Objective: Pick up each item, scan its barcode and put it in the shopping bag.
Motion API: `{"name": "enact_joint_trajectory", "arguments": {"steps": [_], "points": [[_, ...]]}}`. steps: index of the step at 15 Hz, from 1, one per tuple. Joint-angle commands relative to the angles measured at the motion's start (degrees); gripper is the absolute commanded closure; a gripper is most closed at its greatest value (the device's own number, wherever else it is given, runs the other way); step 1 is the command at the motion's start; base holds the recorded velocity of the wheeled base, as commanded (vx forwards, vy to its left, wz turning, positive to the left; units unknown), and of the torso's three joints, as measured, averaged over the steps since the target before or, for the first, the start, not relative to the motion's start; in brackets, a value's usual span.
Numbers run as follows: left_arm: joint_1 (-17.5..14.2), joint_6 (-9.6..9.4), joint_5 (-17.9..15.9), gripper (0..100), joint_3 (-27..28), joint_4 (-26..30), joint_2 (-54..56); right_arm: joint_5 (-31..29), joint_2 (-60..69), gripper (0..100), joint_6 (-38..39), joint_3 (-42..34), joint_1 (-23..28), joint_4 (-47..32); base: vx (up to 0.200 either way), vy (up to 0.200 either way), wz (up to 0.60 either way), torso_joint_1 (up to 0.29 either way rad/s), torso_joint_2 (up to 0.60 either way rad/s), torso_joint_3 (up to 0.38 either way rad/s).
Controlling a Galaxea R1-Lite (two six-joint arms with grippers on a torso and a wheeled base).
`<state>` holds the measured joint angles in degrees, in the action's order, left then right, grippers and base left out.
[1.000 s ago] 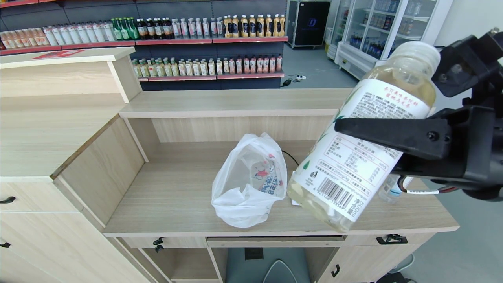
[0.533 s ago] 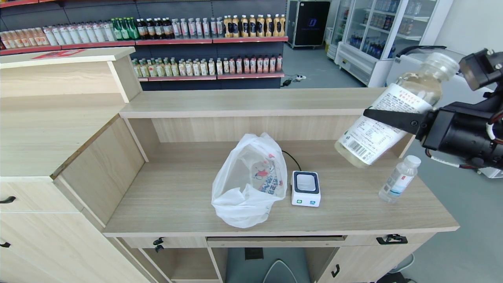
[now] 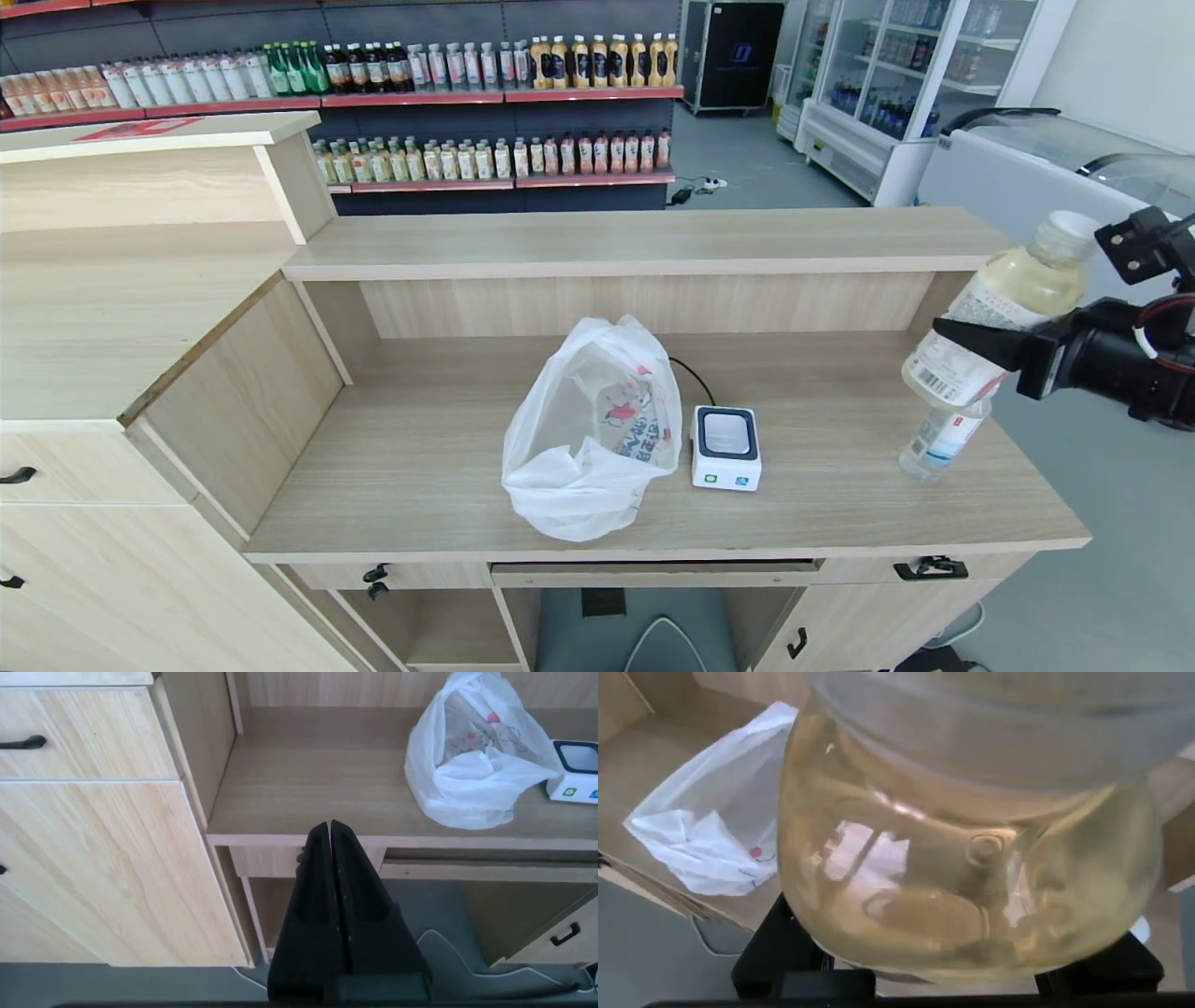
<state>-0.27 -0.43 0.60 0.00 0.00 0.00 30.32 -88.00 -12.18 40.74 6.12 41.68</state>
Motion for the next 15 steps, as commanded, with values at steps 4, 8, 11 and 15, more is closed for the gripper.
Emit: {"name": "enact_joint_trajectory", "arguments": {"steps": [4,8,11,15], "points": [[0.00,-0.01,0.02,100,0.00,0.00,0.00,0.09,-1.91,100,-14.10,-2.95,4.08,-0.28,0.000,0.000,0.00,0.000,0.00,0.000],[0.00,-0.01,0.02,100,0.00,0.00,0.00,-0.35,-1.82,100,-26.41,-2.95,8.29,-1.34,0.000,0.000,0.00,0.000,0.00,0.000],[0.00,-0.01,0.02,100,0.00,0.00,0.00,-0.44,-1.64,100,-30.45,-2.95,9.70,-2.39,0.000,0.000,0.20,0.001,0.00,0.001],[0.00,-0.01,0.02,100,0.00,0.00,0.00,-0.96,-2.00,100,-30.89,-2.60,9.61,-2.48,0.000,0.000,0.60,0.005,0.00,0.000]]}}
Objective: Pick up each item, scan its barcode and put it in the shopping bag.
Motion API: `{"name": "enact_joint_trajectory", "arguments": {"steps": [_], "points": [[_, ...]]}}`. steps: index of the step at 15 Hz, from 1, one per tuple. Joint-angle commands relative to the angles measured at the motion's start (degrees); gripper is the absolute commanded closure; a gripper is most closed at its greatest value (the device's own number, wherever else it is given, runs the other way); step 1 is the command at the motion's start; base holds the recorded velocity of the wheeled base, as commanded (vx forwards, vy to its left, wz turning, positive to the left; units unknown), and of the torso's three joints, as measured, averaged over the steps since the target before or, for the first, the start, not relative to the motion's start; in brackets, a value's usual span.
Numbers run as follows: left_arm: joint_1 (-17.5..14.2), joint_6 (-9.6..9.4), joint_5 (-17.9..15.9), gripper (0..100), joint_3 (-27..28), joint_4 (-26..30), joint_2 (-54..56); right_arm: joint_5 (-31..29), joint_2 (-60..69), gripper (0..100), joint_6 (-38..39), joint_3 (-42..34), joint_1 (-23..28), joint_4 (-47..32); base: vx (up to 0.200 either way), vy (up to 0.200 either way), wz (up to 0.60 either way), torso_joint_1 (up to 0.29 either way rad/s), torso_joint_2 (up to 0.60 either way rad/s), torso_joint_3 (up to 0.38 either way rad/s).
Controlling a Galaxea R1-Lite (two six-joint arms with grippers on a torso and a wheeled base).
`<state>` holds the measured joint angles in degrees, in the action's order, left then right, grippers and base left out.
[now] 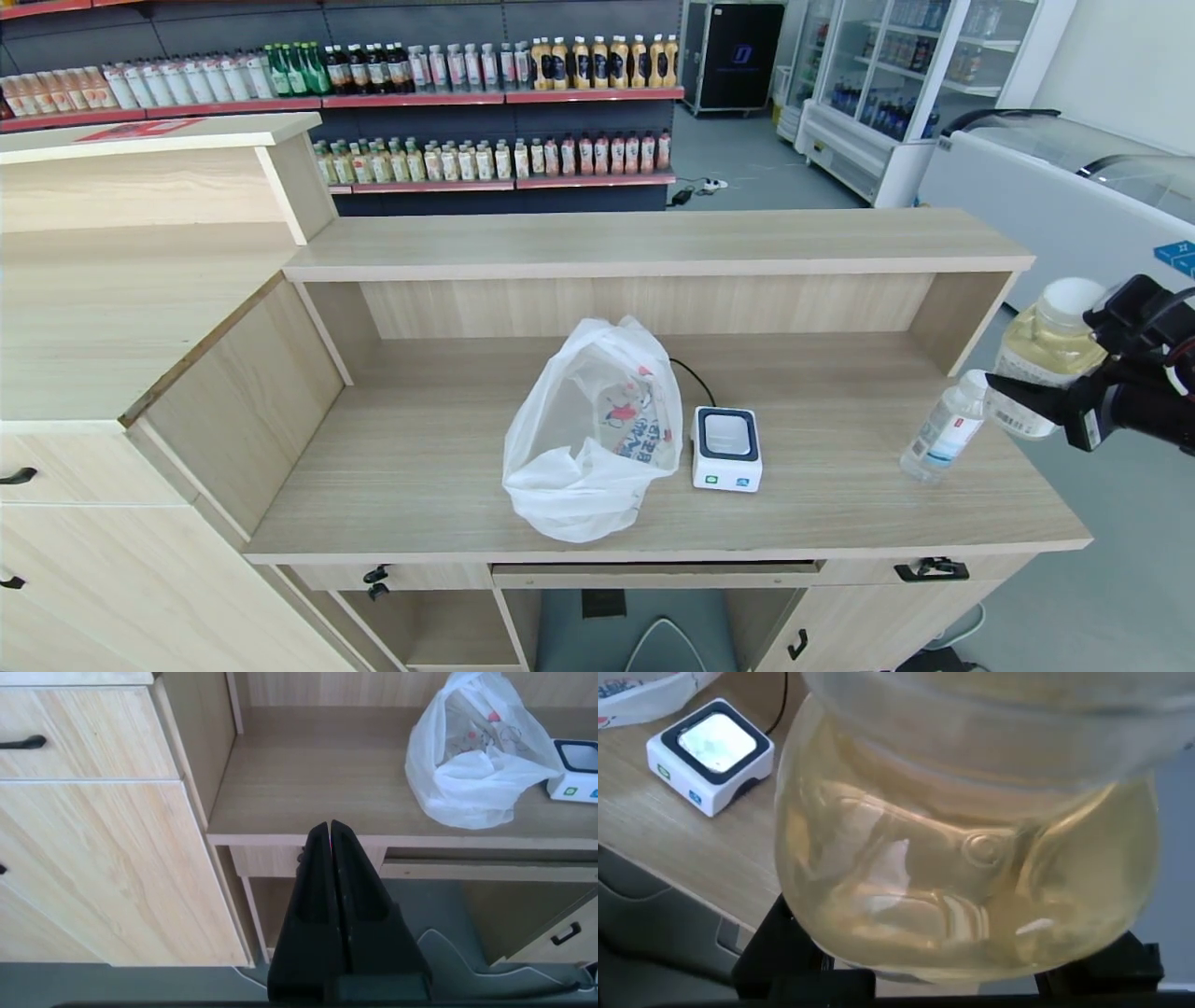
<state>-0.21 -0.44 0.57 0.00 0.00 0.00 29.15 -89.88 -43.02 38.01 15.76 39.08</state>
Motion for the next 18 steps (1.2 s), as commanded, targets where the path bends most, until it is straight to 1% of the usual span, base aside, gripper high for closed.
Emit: {"name": "enact_joint_trajectory", "arguments": {"steps": [1,3,8,9,10,11,12,13,16,18], "points": [[-0.06,0.00,0.04,100,0.00,0.00,0.00,-0.67,-0.65,100,-0.05,0.22,-0.03,0.73,0.000,0.000,0.60,-0.002,0.00,-0.002],[-0.06,0.00,0.04,100,0.00,0.00,0.00,-0.41,-1.44,100,-0.13,0.66,-0.03,1.00,0.000,0.000,0.60,0.002,0.00,0.002],[-0.06,0.00,0.04,100,0.00,0.00,0.00,0.30,-8.12,100,-1.98,2.68,0.15,2.49,0.000,0.000,0.00,0.000,0.00,0.000],[-0.06,0.00,0.04,100,0.00,0.00,0.00,2.05,-10.05,100,-2.07,3.47,0.06,4.16,0.000,0.000,0.00,0.000,0.00,0.000],[-0.06,0.00,0.04,100,0.00,0.00,0.00,5.39,-12.16,100,-2.24,4.62,-0.21,6.09,0.000,0.000,0.00,0.000,0.00,0.000],[-0.06,0.00,0.04,100,0.00,0.00,0.00,7.33,-13.92,100,-4.09,5.50,-0.38,7.24,0.000,0.000,0.00,0.000,0.00,0.000],[-0.06,0.00,0.04,100,0.00,0.00,0.00,7.85,-15.50,100,-7.34,6.55,-0.91,7.50,0.000,0.000,0.00,0.000,0.00,0.000],[-0.06,0.00,0.04,100,0.00,0.00,0.00,8.82,-16.91,100,-8.48,7.08,-1.00,7.59,0.000,0.000,0.00,0.000,0.00,0.000],[-0.06,0.00,0.04,100,0.00,0.00,0.00,10.67,-20.25,100,-8.66,7.52,-1.00,8.82,0.000,0.000,0.00,0.000,0.00,0.000],[-0.06,0.00,0.04,100,0.00,0.00,0.00,11.99,-24.29,100,-8.66,8.04,-1.17,13.65,0.000,0.000,0.00,0.000,0.00,0.000]]}}
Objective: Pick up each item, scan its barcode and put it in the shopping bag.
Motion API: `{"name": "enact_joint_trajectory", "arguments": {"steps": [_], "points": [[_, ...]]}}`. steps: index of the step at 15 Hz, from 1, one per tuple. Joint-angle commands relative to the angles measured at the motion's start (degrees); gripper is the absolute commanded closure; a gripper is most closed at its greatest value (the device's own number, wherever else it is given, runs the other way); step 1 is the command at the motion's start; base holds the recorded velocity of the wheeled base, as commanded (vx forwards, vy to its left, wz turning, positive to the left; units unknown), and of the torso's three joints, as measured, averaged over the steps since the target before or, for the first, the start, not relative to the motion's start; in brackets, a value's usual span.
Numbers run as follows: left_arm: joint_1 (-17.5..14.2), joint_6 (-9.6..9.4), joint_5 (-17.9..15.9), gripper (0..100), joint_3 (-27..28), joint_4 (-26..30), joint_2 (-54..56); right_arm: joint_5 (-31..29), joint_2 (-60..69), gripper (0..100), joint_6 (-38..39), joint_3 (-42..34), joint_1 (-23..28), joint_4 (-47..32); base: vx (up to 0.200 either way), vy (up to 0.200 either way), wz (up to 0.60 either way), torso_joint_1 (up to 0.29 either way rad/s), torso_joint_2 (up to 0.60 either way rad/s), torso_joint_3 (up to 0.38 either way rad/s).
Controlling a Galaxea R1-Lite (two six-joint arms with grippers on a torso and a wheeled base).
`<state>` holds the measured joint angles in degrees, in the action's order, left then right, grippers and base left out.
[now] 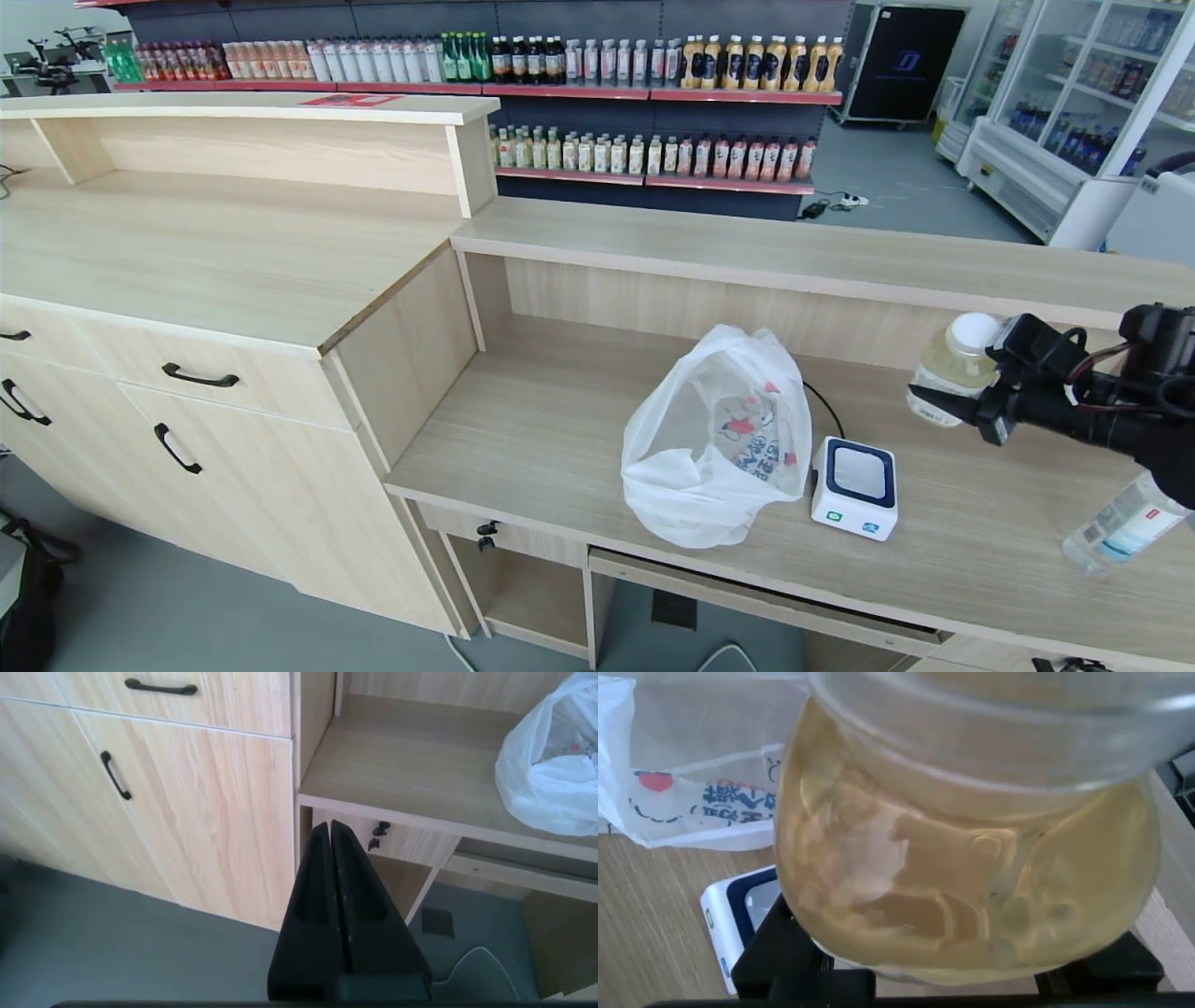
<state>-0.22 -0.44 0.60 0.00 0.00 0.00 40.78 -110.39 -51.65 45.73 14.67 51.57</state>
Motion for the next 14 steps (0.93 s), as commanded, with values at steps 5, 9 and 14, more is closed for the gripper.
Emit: {"name": "enact_joint_trajectory", "arguments": {"steps": [5,9,14], "points": [[0.04,0.00,0.02,100,0.00,0.00,0.00,0.71,-8.35,100,-0.03,2.88,-1.48,4.33,0.000,0.000,0.00,0.000,0.00,0.000],[-0.04,0.00,0.02,100,0.00,0.00,0.00,0.71,-12.49,100,-0.20,5.07,-3.33,8.46,0.000,0.000,0.00,0.000,0.00,0.000],[-0.04,0.00,0.02,100,0.00,0.00,0.00,2.55,-15.21,100,-4.42,6.13,-3.85,9.08,0.000,0.000,0.00,0.000,0.00,0.000]]}}
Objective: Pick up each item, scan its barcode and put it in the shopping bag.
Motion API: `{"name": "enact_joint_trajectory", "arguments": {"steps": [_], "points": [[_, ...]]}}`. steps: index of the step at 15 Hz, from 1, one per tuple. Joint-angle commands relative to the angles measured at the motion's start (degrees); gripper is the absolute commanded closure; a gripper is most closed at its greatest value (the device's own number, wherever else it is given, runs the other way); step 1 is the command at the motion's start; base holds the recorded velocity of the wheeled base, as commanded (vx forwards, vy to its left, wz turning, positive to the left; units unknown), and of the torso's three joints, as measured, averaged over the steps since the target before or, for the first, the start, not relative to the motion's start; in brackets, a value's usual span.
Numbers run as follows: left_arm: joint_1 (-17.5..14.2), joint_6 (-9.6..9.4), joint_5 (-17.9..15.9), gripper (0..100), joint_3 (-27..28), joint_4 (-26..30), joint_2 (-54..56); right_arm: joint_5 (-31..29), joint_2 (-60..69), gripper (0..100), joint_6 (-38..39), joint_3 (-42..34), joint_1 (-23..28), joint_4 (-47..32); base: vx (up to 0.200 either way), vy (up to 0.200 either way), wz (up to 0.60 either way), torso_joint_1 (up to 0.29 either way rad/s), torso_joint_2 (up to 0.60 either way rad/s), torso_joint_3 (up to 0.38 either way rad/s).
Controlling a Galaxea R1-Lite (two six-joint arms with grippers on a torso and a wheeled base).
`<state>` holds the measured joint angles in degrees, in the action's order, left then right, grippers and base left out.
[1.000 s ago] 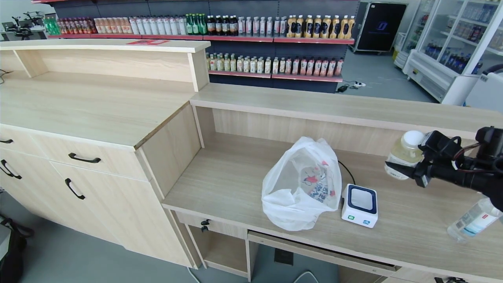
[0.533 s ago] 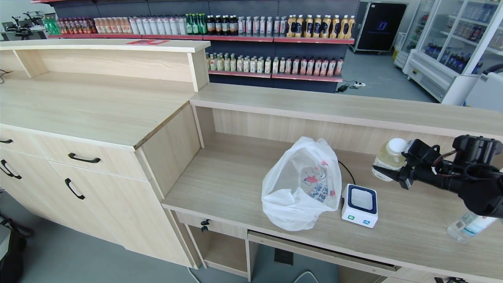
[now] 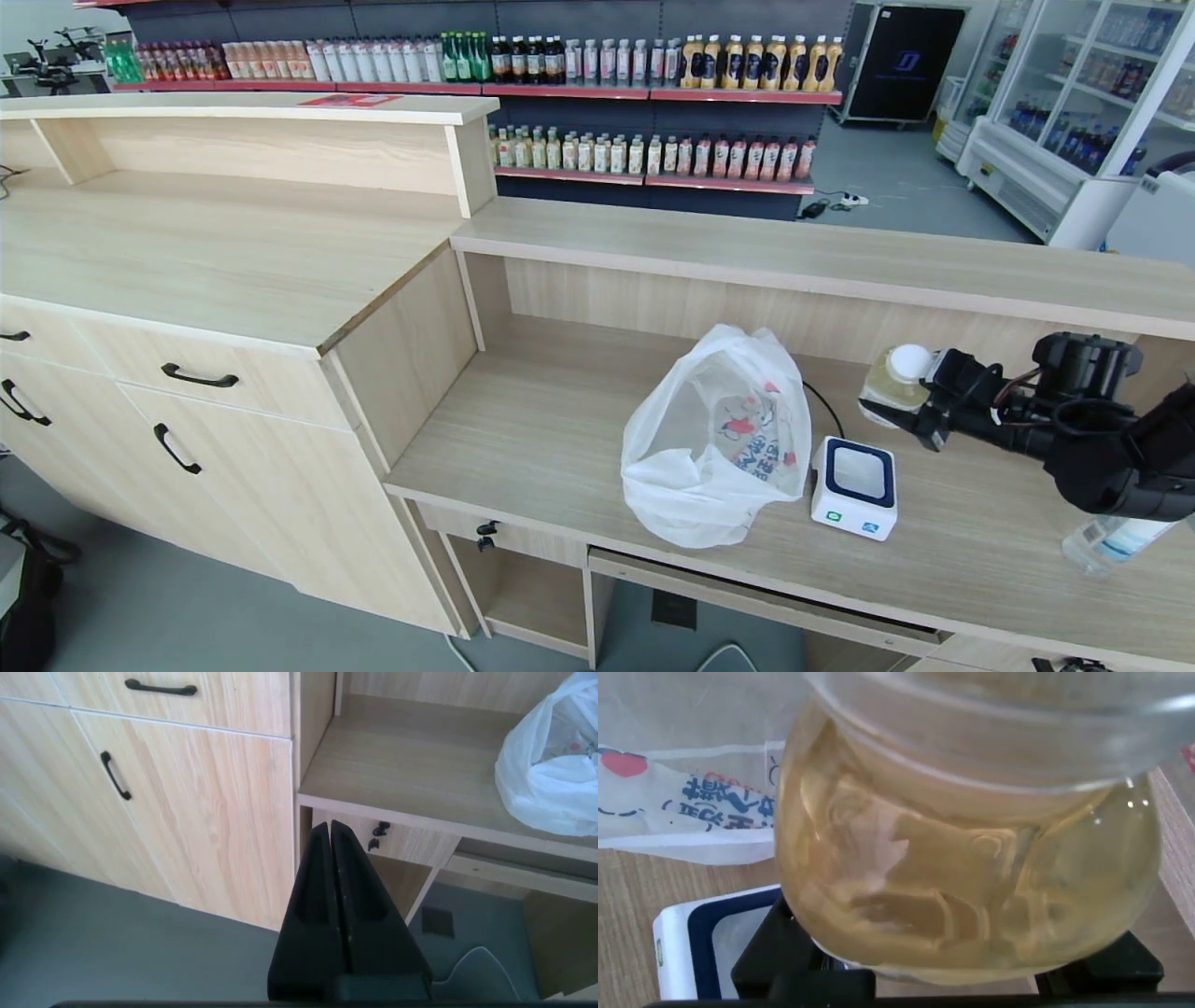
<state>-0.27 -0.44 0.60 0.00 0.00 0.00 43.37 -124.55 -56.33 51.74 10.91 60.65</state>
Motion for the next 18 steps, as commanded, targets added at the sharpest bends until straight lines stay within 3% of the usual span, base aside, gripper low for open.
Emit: {"name": "enact_joint_trajectory", "arguments": {"steps": [1,18], "points": [[0.00,0.00,0.02,100,0.00,0.00,0.00,0.83,-1.57,100,-1.32,0.03,-0.10,0.00,0.000,0.000,0.00,0.000,0.00,0.000],[0.00,0.00,0.02,100,0.00,0.00,0.00,2.86,-6.58,100,-7.56,2.23,-0.54,0.52,0.000,0.000,0.00,0.000,0.00,0.000]]}}
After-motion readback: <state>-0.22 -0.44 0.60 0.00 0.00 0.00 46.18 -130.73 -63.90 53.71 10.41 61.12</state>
